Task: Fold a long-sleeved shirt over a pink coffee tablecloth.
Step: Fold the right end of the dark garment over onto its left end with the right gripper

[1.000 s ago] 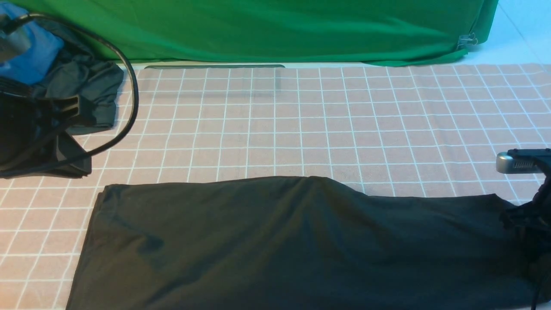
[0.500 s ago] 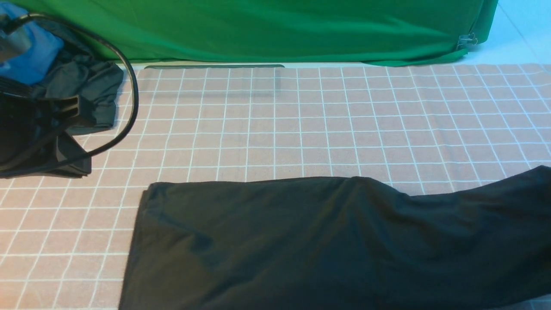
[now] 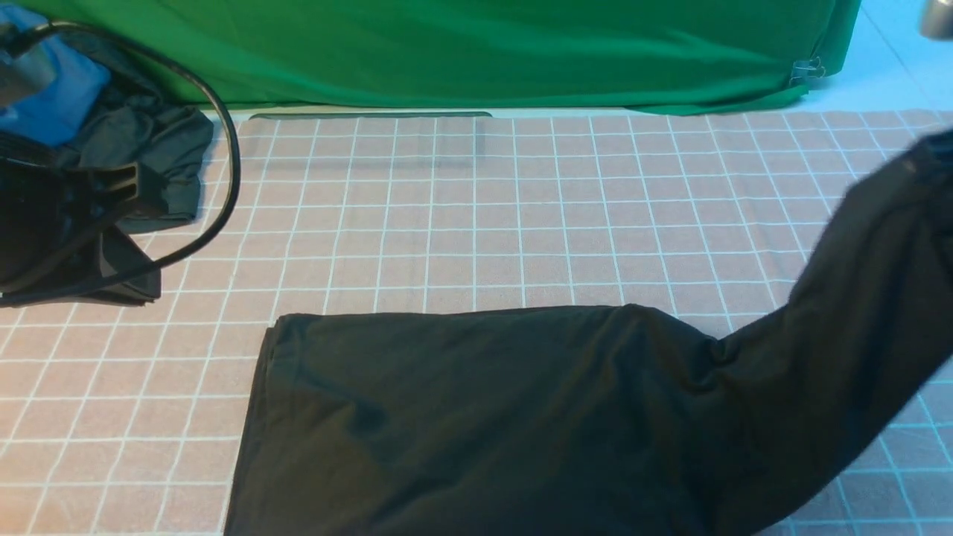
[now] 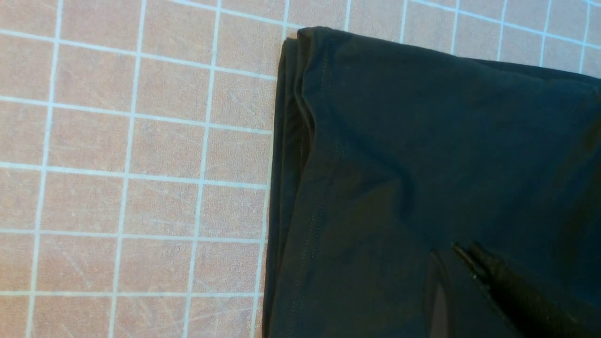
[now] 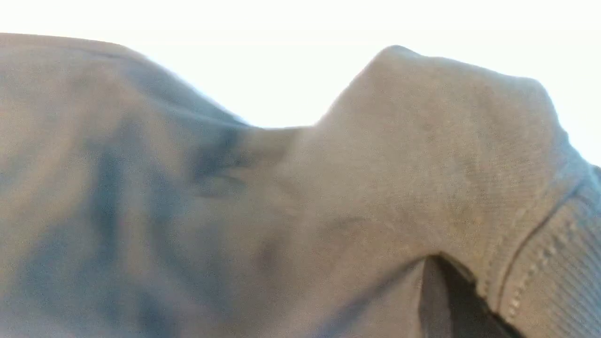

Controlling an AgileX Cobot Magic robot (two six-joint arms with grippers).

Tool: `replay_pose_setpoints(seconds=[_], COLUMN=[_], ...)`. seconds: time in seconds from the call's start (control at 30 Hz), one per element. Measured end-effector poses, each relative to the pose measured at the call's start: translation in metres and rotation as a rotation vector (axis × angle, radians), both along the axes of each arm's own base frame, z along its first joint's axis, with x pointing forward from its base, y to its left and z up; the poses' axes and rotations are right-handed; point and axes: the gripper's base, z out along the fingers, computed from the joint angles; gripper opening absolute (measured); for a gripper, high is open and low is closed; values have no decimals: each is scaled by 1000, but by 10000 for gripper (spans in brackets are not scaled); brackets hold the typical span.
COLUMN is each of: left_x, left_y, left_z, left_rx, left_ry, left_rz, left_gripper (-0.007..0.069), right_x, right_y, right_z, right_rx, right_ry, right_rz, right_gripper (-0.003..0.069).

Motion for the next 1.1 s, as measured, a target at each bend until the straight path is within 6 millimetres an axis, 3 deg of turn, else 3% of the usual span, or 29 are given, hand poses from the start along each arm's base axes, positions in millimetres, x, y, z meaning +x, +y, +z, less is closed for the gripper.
replay_pose_setpoints(seconds=[0.13, 0.37, 0.77, 1.1], left_x=[0, -1, -40, -45], left_y=[-1, -1, 0, 0], left_z=[0, 4, 39, 42], left_rx=[-7, -10, 10, 9], left_ry=[-5, -33, -238, -254], left_rz=[-2, 2, 42, 49], left_gripper=[29, 29, 29, 29], right_x=[-6, -14, -8, -17], right_y=[52, 118, 210, 262], right_z=[15, 21, -24, -62], right_rx=[84, 268, 484, 552], right_ry=[-72, -138, -61, 7], right_rz=[110, 210, 278, 332], right_gripper=[97, 97, 104, 113])
